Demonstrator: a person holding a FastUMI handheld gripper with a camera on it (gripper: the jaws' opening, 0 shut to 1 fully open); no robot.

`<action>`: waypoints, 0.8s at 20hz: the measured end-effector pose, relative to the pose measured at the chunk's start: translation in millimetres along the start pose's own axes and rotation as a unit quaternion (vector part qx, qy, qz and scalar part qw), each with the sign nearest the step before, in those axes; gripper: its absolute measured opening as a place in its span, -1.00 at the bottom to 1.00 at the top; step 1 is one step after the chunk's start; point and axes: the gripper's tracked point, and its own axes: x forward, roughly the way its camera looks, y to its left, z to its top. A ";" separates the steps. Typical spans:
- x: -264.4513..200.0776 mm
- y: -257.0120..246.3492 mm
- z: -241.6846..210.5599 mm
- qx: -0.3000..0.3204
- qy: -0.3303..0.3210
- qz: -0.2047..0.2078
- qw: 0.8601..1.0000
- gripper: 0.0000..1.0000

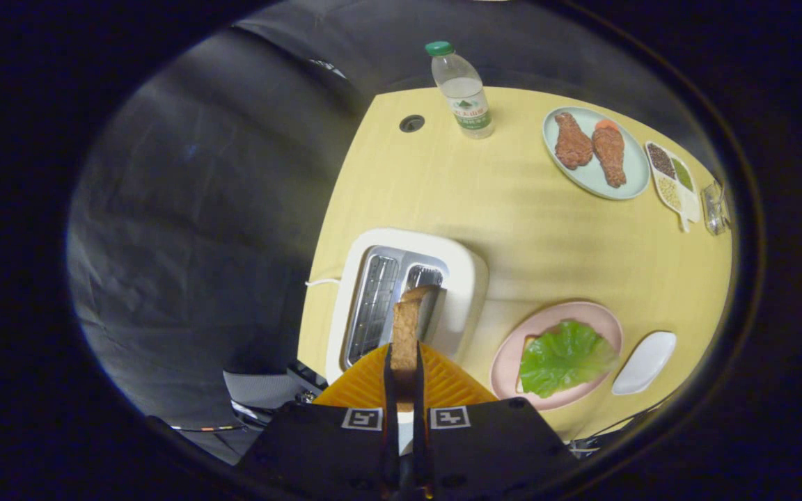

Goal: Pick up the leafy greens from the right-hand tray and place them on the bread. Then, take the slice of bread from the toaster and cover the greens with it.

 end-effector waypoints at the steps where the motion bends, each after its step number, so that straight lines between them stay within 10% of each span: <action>1: -8.7 -1.1 -0.4 0.006 -0.001 0.007 1.000 -0.78; 16: -137.9 -55.5 -29.2 -0.001 -0.059 0.206 0.977 -0.79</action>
